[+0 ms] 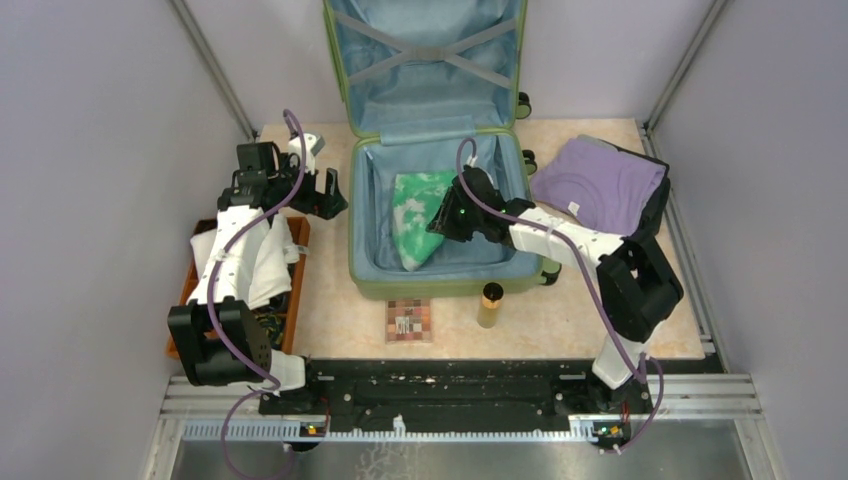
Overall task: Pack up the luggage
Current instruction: Place the clothes in the luggage.
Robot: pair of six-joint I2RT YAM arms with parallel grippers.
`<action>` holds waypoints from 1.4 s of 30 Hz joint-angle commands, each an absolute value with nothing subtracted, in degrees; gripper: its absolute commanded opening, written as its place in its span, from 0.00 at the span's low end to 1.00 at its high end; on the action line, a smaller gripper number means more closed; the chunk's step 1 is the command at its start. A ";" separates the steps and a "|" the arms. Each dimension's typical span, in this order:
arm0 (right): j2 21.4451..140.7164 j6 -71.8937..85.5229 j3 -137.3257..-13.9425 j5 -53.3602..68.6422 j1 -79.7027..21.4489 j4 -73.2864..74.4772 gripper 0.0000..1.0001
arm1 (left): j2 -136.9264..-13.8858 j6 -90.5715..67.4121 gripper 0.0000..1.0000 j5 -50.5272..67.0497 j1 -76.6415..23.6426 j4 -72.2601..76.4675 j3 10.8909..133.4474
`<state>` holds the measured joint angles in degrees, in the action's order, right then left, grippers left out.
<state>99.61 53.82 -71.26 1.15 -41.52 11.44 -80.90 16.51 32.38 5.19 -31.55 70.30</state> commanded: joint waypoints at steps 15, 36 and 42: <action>87.51 39.96 -86.84 -10.29 -40.61 43.16 0.82 | -85.27 19.70 0.98 34.65 -5.53 -33.93 78.40; 129.01 30.44 -111.19 4.15 -27.30 30.32 0.38 | -98.59 17.86 0.98 30.03 -18.74 -17.39 73.06; 135.91 29.84 -116.77 10.80 -28.06 28.77 0.36 | -101.32 18.36 0.98 26.49 -21.28 -16.77 71.47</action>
